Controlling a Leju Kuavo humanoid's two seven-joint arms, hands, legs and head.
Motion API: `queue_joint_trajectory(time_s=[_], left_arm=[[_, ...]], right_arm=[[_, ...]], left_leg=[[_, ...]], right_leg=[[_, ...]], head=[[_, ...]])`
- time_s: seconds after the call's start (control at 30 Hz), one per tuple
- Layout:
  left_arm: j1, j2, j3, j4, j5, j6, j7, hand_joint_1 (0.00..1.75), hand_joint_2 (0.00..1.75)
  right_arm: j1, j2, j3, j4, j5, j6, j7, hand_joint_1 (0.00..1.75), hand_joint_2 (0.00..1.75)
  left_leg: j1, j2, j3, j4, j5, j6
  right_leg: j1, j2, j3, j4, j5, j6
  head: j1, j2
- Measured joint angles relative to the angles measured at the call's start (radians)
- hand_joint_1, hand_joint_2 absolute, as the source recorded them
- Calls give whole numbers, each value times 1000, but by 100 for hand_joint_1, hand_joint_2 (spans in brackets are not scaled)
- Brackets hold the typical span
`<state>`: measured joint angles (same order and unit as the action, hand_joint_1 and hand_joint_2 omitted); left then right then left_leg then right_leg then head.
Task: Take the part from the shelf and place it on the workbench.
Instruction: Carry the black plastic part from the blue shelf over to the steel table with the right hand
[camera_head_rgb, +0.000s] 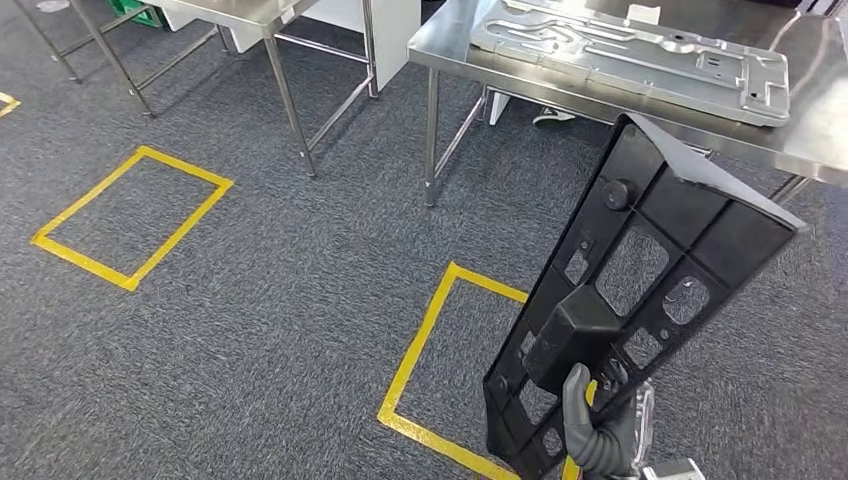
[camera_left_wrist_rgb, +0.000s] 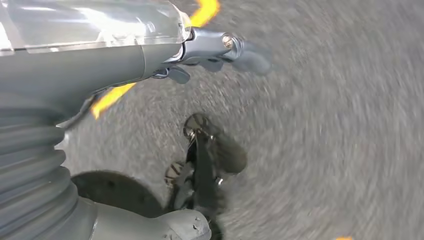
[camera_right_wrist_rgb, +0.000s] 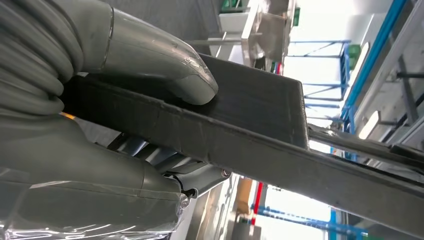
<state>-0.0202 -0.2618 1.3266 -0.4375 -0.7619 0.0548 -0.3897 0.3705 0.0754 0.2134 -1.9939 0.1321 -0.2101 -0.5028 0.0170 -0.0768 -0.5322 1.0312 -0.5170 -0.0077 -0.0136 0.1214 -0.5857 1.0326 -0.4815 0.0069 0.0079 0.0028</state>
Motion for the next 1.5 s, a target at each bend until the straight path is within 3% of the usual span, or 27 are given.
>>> queue_joint_trajectory(time_s=[0.03,0.1,0.17,0.2,0.27,0.3,0.33,0.4,0.47,0.53,0.57,0.63,0.67,0.73,0.77,0.8,0.83,0.9,0.93,1.03,1.1,1.17,1.23,1.3,1.33,1.43,1.5], left_arm=[[-3,-11,28,-19,15,-3,5,0,175],[-18,-31,59,-41,36,19,-3,0,175],[-43,-49,78,-46,71,63,-17,0,175],[-56,-56,88,-46,94,81,-20,0,175],[-73,-64,101,-46,147,100,-14,0,175],[-79,-66,105,-46,173,103,-9,0,175],[-85,-66,109,-46,196,105,-4,0,175],[-92,-63,116,-46,230,107,2,0,175],[-96,-57,122,-46,262,111,3,0,175],[-103,-45,125,-43,299,116,3,0,175],[-108,-33,125,-39,317,121,4,0,175],[-118,-4,125,-24,349,131,11,0,175],[-122,12,125,-16,361,136,16,0,175],[-127,41,125,2,381,144,27,0,175],[-130,56,125,13,393,150,35,0,175],[-134,74,125,24,405,156,46,0,175],[-140,92,124,35,418,163,61,0,175],[-159,136,124,57,443,177,101,0,175],[-172,161,123,68,454,184,126,0,175],[-214,249,120,100,475,199,217,0,175],[-239,310,115,118,478,205,276,0,175],[-257,360,108,130,478,205,308,0,175],[-265,394,102,139,478,205,317,0,175],[-268,416,100,146,478,206,318,0,175],[-269,423,99,149,478,206,317,0,175],[-275,434,97,161,479,213,330,0,175],[-284,447,96,172,477,228,374,0,175]], right_arm=[[4,0,-1,-4,3,6,6,175,175],[2,1,1,-8,13,22,31,175,175],[-16,2,12,-5,23,32,62,175,175],[-27,2,21,-2,26,32,73,175,175],[-46,1,40,6,24,26,86,175,175],[-53,1,48,10,21,22,88,175,175],[-59,1,55,15,18,20,90,175,175],[-72,0,64,23,11,20,91,175,175],[-83,0,72,29,3,25,91,175,175],[-93,-2,80,36,-5,36,90,175,175],[-97,-3,85,40,-9,43,90,175,175],[-108,-4,96,49,-15,54,91,175,175],[-116,-5,102,54,-18,57,91,175,175],[-130,-6,112,67,-24,67,92,175,175],[-136,-7,118,74,-29,75,93,175,175],[-142,-8,123,83,-35,86,94,175,175],[-149,-10,130,92,-40,96,96,175,175],[-165,-14,148,110,-45,107,99,175,175],[-173,-18,159,119,-48,110,99,175,175],[-194,-37,191,143,-67,131,90,175,175],[-205,-55,210,152,-80,147,83,175,175],[-217,-72,224,159,-86,153,80,175,175],[-225,-84,233,167,-89,155,79,175,175],[-226,-93,239,174,-90,155,79,175,175],[-227,-97,240,177,-91,155,79,175,175],[-233,-104,244,181,-96,162,79,175,175],[-244,-108,251,182,-107,176,79,175,175]], left_leg=[[0,12,0,-2,3,7],[2,36,2,-12,12,22],[2,61,1,-19,17,32],[0,74,0,-19,18,34],[-1,104,-1,-18,17,34],[-2,118,0,-18,16,34],[-2,131,2,-18,14,32],[-5,152,8,-17,9,26],[-10,169,13,-17,4,17],[-13,187,18,-20,2,8],[-12,183,20,-17,-3,2],[-8,143,2,29,-37,-8],[-6,114,-22,84,-68,-12],[-6,88,-85,217,-124,-16],[-6,86,-107,258,-129,-16],[-6,85,-114,263,-115,-16],[-6,84,-104,229,-81,-14],[-6,73,-59,101,-4,-9],[-6,65,-40,47,17,-5],[-6,55,-30,3,24,8],[-1,60,-30,-3,31,20],[4,68,-27,-11,36,31],[2,76,-27,-12,36,35],[1,84,-26,-12,34,35],[0,87,-24,-11,32,34],[-2,90,-17,-11,26,26],[0,93,-17,-12,23,14]], right_leg=[[-2,10,-4,-2,3,7],[-2,-21,-18,19,-10,18],[0,-85,-61,110,-63,26],[-1,-105,-94,177,-96,30],[-2,-116,-136,266,-122,34],[-2,-119,-130,259,-107,34],[-2,-125,-104,213,-76,33],[4,-163,-26,73,-18,24],[13,-189,12,-4,-1,11],[16,-174,10,-12,-1,-1],[13,-163,10,-15,1,-6],[7,-143,11,-22,7,-19],[5,-133,11,-23,8,-23],[6,-109,10,-22,9,-27],[7,-95,10,-21,9,-28],[7,-81,11,-19,8,-28],[7,-69,12,-17,7,-29],[9,-51,11,-9,4,-28],[11,-45,7,-5,2,-25],[12,-35,-6,-1,6,-12],[14,-46,-11,7,-1,-2],[14,-80,-44,79,-44,7],[10,-107,-110,208,-101,15],[4,-114,-147,273,-108,20],[3,-116,-138,251,-84,19],[10,-128,-42,55,8,-2],[21,-135,-13,-8,18,-16]], head=[[-1,0],[3,0],[10,0],[14,0],[14,0],[14,0],[14,0],[14,0],[13,0],[12,0],[12,0],[10,0],[8,0],[6,0],[6,0],[5,0],[5,0],[4,0],[4,0],[4,0],[6,0],[13,0],[19,0],[19,0],[19,0],[19,0],[19,0]])
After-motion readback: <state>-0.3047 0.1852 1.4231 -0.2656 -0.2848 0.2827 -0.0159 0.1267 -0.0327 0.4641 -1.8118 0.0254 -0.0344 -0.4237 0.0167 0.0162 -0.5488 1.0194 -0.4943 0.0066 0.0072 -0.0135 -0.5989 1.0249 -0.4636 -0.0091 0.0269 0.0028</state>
